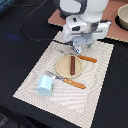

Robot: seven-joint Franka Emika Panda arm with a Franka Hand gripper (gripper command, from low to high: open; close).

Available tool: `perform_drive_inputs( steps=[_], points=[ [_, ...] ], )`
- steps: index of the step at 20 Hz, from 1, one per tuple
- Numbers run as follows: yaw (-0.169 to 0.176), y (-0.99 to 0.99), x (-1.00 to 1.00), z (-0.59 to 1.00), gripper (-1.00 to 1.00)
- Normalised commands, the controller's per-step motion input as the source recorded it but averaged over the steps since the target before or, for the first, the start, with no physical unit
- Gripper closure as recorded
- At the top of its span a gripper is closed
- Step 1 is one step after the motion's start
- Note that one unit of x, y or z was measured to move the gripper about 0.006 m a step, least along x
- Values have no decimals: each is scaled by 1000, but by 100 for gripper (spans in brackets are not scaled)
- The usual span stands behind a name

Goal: Interact with the objects in diverse but meaningful ways.

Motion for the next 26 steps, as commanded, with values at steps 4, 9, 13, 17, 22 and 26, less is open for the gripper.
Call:
perform_drive_inputs(
  steps=[4,9,13,17,22,26],
  points=[
    [0,219,-533,76,-100],
    [0,50,-585,-65,-100],
    [13,0,-594,-172,-100],
    [18,0,-504,-280,100],
    [18,0,-404,-306,100],
    [15,0,-361,-298,100]
  ],
)
